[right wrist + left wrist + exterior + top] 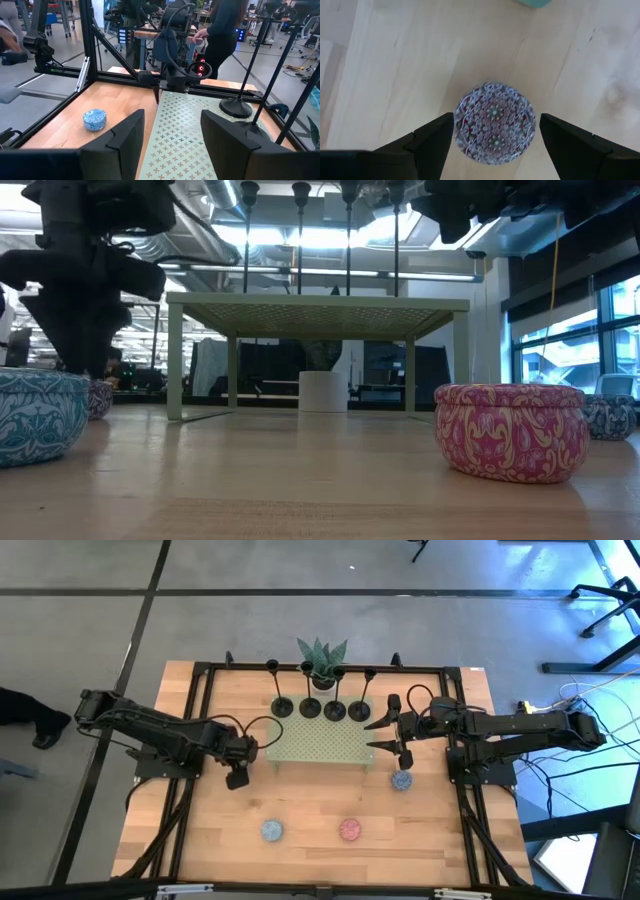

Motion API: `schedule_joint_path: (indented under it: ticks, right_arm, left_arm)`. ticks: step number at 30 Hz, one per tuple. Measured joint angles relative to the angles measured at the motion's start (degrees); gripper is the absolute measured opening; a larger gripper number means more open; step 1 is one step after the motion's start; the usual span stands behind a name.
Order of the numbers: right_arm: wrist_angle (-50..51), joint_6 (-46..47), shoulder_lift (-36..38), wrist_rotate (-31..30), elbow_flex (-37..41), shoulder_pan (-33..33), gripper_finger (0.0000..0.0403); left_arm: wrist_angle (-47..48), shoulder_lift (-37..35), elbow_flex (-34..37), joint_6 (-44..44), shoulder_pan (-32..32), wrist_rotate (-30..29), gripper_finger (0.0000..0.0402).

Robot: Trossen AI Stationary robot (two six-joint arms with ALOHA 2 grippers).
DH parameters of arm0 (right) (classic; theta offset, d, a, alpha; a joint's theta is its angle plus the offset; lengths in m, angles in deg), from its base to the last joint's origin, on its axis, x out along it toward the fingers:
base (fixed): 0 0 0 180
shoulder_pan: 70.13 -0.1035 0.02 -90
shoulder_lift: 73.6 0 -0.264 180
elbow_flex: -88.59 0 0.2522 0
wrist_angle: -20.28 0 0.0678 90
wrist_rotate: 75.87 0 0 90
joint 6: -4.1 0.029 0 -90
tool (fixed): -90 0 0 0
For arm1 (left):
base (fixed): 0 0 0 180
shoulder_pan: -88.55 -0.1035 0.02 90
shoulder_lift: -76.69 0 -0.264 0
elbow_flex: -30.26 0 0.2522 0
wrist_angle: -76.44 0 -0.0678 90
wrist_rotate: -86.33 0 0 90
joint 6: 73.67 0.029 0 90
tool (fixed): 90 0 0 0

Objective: Pick & Place candle stick holders
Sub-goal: Put the red scented candle on the shelf

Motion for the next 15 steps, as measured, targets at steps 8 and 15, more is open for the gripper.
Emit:
schedule_joint_path:
  ticks: [8,15]
  right_arm:
    - [0.01,0.01,0.0,0.0,0.0,0.0,0.0199]
    - [0.02,0.0,0.0,0.0,0.0,-0.02,0.0199]
  left_arm:
    - [-0.83,-0.11,1.38,-0.02,0.0,0.64,0.0293]
    - [-1.37,0.0,1.6,-0.51,0.01,2.34,0.0309]
